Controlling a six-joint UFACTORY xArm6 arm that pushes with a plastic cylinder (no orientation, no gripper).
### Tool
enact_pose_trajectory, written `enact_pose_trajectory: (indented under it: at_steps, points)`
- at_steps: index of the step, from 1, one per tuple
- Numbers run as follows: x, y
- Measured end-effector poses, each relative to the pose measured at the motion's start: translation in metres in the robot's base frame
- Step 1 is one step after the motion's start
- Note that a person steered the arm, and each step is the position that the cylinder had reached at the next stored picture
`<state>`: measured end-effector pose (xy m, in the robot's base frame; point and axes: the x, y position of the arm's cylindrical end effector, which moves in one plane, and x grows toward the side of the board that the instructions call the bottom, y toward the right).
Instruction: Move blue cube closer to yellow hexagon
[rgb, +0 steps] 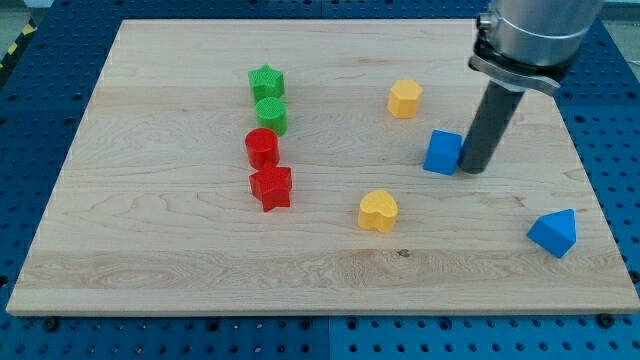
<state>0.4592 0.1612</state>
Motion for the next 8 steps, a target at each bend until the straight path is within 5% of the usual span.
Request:
enact_pose_trajectory:
  at_steps: [8]
  points:
    - [-0.002, -0.088]
